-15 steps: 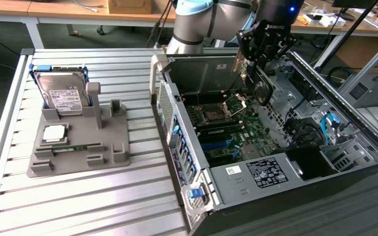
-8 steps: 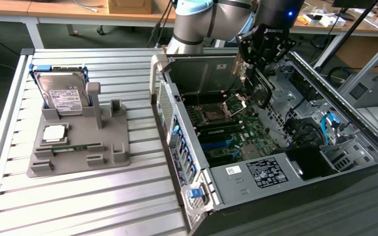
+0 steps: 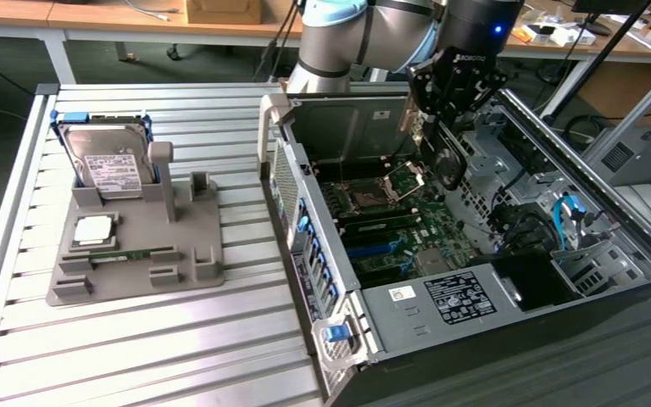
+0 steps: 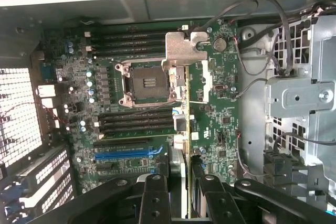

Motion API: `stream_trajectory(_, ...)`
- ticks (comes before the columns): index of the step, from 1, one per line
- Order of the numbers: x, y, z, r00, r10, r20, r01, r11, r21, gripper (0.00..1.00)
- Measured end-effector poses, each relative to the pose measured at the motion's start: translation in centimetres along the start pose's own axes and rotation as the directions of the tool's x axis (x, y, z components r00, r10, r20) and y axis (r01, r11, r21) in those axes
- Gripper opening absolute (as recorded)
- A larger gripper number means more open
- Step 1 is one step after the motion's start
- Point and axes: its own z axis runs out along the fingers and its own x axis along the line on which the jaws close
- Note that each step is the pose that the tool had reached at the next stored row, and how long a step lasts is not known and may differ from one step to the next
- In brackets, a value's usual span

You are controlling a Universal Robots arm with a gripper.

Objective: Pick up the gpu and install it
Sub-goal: 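Pick up the gpu and move the gpu toward the slot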

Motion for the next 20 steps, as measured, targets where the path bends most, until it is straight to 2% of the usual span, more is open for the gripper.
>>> stream_trajectory(20, -0.2, 0.14, 1.27, 1.0, 0.0, 0.0005, 0.0, 1.0, 0.0067, 0.27)
